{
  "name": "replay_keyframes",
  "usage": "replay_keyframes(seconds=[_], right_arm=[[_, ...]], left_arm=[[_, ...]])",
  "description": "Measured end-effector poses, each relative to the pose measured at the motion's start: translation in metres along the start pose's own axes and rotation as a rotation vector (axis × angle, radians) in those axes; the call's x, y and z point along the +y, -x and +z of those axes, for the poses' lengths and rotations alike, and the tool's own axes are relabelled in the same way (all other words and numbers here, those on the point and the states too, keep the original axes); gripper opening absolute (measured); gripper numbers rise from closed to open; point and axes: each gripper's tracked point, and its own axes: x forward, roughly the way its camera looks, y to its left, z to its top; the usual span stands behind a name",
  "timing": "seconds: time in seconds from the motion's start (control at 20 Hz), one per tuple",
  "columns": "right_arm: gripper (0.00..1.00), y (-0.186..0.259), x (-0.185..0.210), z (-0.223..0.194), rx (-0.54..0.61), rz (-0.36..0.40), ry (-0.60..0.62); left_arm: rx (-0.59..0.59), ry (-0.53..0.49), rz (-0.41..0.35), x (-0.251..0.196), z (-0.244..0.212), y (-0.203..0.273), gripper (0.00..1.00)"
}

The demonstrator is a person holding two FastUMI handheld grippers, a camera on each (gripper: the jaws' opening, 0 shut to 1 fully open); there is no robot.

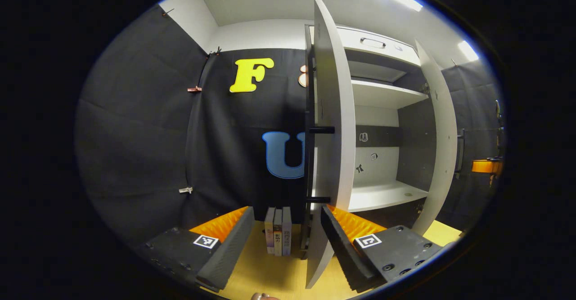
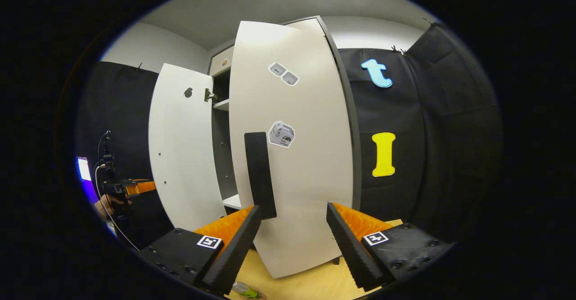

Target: Grasp the bottle in the cabinet with the left hand and place it on the coaster, then close the right door with the right hand and the left door with the left hand.

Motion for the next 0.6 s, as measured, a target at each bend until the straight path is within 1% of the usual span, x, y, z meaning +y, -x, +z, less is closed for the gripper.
replay_keyframes(seconds=[0.1,0.15,0.2,0.3,0.4,0.6], right_arm=[[0.98,-0.001,0.001,-0.002,0.004,-0.013,-0.005],[0.98,-0.002,0.003,-0.002,0.004,-0.014,-0.007],[0.98,-0.003,0.005,-0.003,0.005,-0.014,-0.008],[0.98,-0.004,0.009,-0.006,0.012,-0.015,-0.006],[0.98,-0.005,0.012,-0.006,0.013,-0.008,-0.002],[0.98,-0.002,0.007,-0.005,0.013,-0.009,0.008]], left_arm=[[-0.002,-0.027,-0.031,-0.003,0.002,-0.003,0.94],[-0.001,-0.051,-0.042,-0.004,0.003,-0.004,0.92],[0.0,-0.067,-0.055,-0.005,0.003,-0.005,0.94],[-0.001,-0.055,-0.096,-0.013,0.004,-0.008,0.94],[0.001,-0.031,-0.146,-0.035,0.001,-0.005,0.94],[-0.004,-0.048,-0.23,-0.068,0.002,-0.013,0.94]])
